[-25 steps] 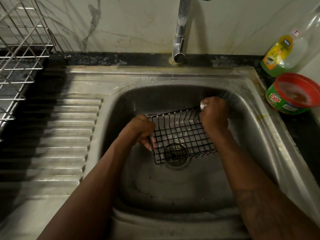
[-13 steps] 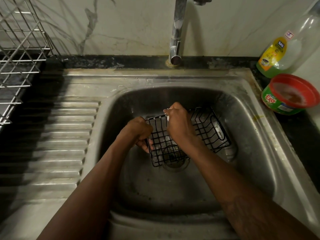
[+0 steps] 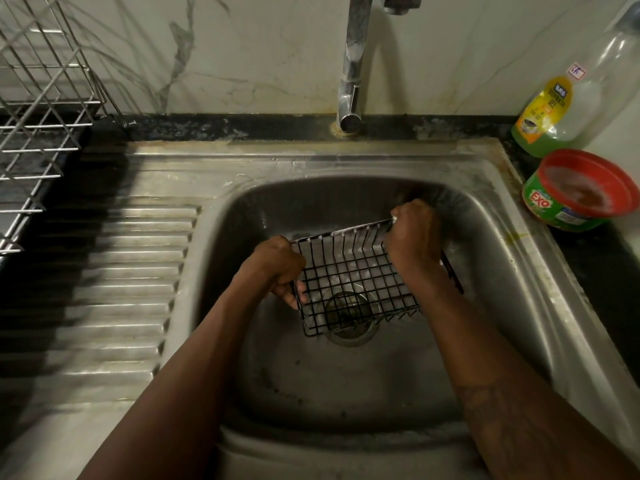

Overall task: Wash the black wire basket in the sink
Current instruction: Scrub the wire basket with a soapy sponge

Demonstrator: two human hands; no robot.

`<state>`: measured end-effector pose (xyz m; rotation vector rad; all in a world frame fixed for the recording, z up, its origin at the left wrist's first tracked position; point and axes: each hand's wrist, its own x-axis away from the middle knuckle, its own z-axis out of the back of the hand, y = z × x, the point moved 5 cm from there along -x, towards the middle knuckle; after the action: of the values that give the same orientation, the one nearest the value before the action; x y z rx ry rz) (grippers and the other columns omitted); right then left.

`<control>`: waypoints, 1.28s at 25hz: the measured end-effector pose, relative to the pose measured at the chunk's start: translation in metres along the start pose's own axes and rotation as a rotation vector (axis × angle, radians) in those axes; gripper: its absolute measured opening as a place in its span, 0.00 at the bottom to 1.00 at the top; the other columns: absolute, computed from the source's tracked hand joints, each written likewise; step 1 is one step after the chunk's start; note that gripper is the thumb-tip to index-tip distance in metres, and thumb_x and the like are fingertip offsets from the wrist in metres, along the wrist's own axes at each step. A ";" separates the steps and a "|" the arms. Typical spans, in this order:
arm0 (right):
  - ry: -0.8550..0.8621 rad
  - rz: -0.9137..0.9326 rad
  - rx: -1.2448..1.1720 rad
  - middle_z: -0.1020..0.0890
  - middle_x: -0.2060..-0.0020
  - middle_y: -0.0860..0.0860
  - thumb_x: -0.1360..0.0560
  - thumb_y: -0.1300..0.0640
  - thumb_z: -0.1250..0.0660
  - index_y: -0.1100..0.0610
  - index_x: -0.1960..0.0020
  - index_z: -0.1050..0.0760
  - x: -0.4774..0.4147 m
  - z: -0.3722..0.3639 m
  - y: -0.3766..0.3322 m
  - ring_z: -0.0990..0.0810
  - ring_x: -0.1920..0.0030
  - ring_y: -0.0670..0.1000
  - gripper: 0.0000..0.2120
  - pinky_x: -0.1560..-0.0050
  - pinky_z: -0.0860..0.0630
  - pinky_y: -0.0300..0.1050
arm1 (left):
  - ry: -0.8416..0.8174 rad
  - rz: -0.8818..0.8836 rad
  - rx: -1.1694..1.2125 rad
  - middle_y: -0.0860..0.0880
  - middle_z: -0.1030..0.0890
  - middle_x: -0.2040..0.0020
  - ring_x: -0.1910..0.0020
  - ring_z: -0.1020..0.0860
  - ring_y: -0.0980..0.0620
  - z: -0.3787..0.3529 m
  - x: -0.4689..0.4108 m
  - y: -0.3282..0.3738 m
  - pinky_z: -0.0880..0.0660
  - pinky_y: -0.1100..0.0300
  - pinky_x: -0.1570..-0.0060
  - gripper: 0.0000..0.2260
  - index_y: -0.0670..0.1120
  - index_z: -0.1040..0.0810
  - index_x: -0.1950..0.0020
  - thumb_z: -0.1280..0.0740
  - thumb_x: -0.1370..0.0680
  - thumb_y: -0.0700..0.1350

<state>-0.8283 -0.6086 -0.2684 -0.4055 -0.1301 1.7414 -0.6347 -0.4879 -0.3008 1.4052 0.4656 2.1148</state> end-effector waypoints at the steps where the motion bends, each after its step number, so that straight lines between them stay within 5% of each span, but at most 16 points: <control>1: -0.024 0.036 -0.018 0.20 0.43 0.59 0.23 0.68 0.31 0.62 0.41 0.18 0.005 -0.003 -0.010 0.19 0.44 0.58 0.12 0.45 0.20 0.48 | 0.000 0.000 0.002 0.35 0.16 0.64 0.64 0.15 0.37 0.000 0.000 0.000 0.17 0.41 0.59 0.09 0.41 0.34 0.35 0.45 0.15 0.38; 7: -0.128 0.332 -0.206 0.18 0.52 0.56 0.27 0.70 0.30 0.61 0.46 0.16 0.026 -0.021 -0.059 0.18 0.54 0.53 0.12 0.52 0.19 0.44 | 0.025 0.002 0.009 0.34 0.17 0.62 0.62 0.15 0.35 0.000 0.000 0.001 0.17 0.38 0.57 0.11 0.38 0.35 0.34 0.45 0.16 0.37; 11: -0.193 0.593 -0.163 0.20 0.49 0.58 0.21 0.66 0.35 0.62 0.42 0.18 0.048 -0.045 -0.099 0.20 0.49 0.56 0.11 0.50 0.21 0.47 | 0.007 0.029 -0.026 0.35 0.17 0.60 0.58 0.15 0.35 -0.003 0.002 0.005 0.17 0.40 0.53 0.09 0.35 0.29 0.45 0.45 0.15 0.39; 15: -0.347 0.649 -0.207 0.21 0.47 0.58 0.20 0.63 0.40 0.62 0.42 0.20 0.055 -0.064 -0.110 0.24 0.46 0.58 0.12 0.46 0.25 0.52 | -0.123 0.075 -0.106 0.39 0.18 0.63 0.49 0.15 0.37 -0.010 0.005 0.006 0.18 0.44 0.47 0.12 0.35 0.23 0.55 0.40 0.16 0.37; 17: -0.292 0.609 -0.296 0.19 0.50 0.56 0.21 0.63 0.37 0.59 0.45 0.18 0.058 -0.058 -0.108 0.21 0.50 0.55 0.10 0.49 0.23 0.52 | -0.130 0.068 -0.097 0.39 0.18 0.63 0.48 0.15 0.37 -0.009 0.005 0.006 0.18 0.44 0.46 0.12 0.35 0.22 0.57 0.40 0.16 0.36; 21: -0.123 0.325 -0.617 0.15 0.59 0.50 0.25 0.64 0.29 0.55 0.52 0.16 0.061 -0.048 -0.094 0.17 0.60 0.47 0.06 0.60 0.19 0.44 | -0.073 0.013 -0.048 0.37 0.17 0.64 0.56 0.14 0.37 -0.005 0.000 0.006 0.17 0.42 0.51 0.08 0.33 0.22 0.52 0.38 0.18 0.35; 24: -0.272 -0.362 -1.050 0.14 0.59 0.49 0.26 0.63 0.27 0.54 0.52 0.17 0.070 -0.062 -0.078 0.15 0.58 0.46 0.06 0.59 0.17 0.39 | -0.074 0.010 -0.027 0.36 0.16 0.62 0.65 0.15 0.40 -0.005 -0.005 0.001 0.16 0.45 0.63 0.08 0.34 0.23 0.44 0.37 0.18 0.39; 26: -0.397 -0.782 -1.127 0.14 0.60 0.53 0.25 0.63 0.28 0.56 0.52 0.19 0.084 -0.080 -0.068 0.14 0.62 0.49 0.03 0.64 0.18 0.41 | -0.085 -0.001 -0.038 0.37 0.16 0.61 0.65 0.15 0.41 -0.005 -0.003 0.001 0.16 0.47 0.63 0.07 0.36 0.23 0.45 0.37 0.17 0.40; 29: -0.516 -0.938 -1.116 0.13 0.59 0.55 0.25 0.64 0.28 0.59 0.52 0.20 0.091 -0.088 -0.065 0.14 0.61 0.50 0.03 0.64 0.19 0.42 | -0.103 -0.013 -0.028 0.35 0.16 0.57 0.63 0.14 0.41 -0.005 -0.001 0.001 0.16 0.45 0.59 0.07 0.37 0.24 0.44 0.38 0.16 0.40; 32: -0.672 -0.995 -1.395 0.15 0.57 0.54 0.22 0.63 0.31 0.58 0.54 0.21 0.086 -0.080 -0.079 0.17 0.57 0.50 0.03 0.49 0.19 0.47 | -0.114 -0.033 -0.015 0.32 0.16 0.53 0.62 0.15 0.39 -0.006 0.001 0.004 0.16 0.44 0.60 0.08 0.39 0.24 0.44 0.39 0.16 0.43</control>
<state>-0.7414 -0.5197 -0.3354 -0.5581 -1.7506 0.4857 -0.6419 -0.4908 -0.3004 1.4897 0.4239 1.9960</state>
